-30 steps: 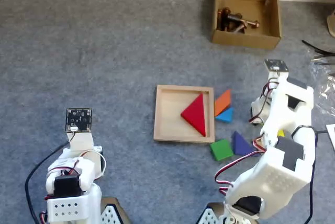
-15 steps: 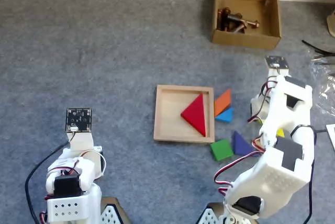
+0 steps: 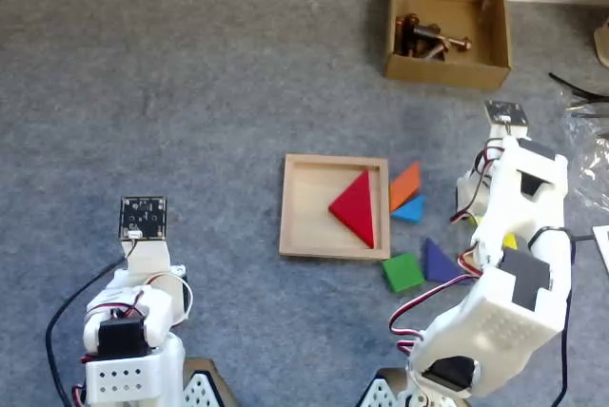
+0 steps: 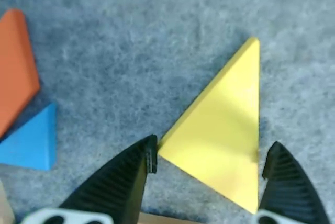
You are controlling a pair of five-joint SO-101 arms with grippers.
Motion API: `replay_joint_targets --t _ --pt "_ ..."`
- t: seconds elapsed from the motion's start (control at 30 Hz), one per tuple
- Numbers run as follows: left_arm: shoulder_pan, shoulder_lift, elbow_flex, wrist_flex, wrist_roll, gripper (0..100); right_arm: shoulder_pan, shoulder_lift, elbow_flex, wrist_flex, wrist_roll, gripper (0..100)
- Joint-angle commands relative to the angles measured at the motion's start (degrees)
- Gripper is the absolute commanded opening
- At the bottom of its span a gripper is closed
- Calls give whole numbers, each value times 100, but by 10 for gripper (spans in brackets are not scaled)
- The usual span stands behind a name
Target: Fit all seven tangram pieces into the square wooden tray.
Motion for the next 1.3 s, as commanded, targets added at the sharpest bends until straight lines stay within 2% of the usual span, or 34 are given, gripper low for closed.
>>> replay_joint_targets --t 0.0,0.37,0.53,1.13,1.27 --pt "-48 40 119 44 9 5 -31 -40 -268 -101 -35 307" --pt "-48 40 119 44 9 5 -13 -40 -268 -101 -26 303" --pt "-48 40 119 44 9 5 -22 -40 -268 -101 -26 235" --pt "-48 40 119 44 9 5 48 -22 -251 -426 -18 235" --pt "-48 40 119 44 9 5 57 -13 -242 -426 237 235"
